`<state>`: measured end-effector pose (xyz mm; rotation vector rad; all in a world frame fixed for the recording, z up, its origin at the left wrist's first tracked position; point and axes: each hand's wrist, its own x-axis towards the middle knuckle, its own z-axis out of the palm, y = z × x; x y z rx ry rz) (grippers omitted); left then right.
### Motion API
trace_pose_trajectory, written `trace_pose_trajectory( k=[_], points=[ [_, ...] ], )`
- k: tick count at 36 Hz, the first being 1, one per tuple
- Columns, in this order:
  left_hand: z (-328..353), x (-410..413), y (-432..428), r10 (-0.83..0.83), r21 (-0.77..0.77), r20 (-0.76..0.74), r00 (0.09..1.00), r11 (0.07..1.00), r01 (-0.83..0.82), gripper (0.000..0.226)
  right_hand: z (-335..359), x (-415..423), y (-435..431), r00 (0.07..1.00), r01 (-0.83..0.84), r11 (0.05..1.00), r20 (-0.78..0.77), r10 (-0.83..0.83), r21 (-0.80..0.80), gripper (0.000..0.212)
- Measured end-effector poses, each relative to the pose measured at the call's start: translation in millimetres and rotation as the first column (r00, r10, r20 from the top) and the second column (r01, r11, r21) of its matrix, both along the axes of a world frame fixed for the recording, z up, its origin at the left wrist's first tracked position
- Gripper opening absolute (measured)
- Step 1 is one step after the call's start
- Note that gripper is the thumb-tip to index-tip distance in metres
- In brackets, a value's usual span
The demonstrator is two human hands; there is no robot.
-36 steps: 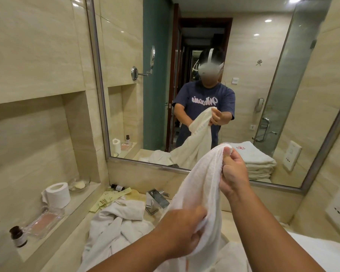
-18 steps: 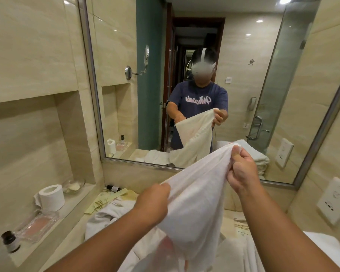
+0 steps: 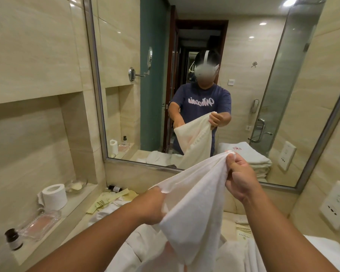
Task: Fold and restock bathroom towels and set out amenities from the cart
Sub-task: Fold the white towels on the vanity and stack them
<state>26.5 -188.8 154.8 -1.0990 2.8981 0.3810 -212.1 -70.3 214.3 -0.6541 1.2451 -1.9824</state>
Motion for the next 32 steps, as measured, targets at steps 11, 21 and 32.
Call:
trace_pose_trajectory(
  k=[11,21,32],
  points=[
    [-1,-14,14,0.075,-0.51,0.407,0.91,0.846,0.158,0.034,-1,4,1,0.998,0.022,0.999,0.057,-0.02,-0.027,0.027],
    [-6,-8,9,-0.047,-0.567,0.35,0.936,0.785,0.251,0.027,-6,-3,4,0.988,0.07,0.996,0.143,-0.06,-0.062,0.027],
    [-17,-17,15,-0.019,-0.426,0.582,0.813,0.844,0.325,0.049,-16,-4,-8,0.993,0.056,0.998,0.102,-0.054,-0.015,0.026]
  ],
)
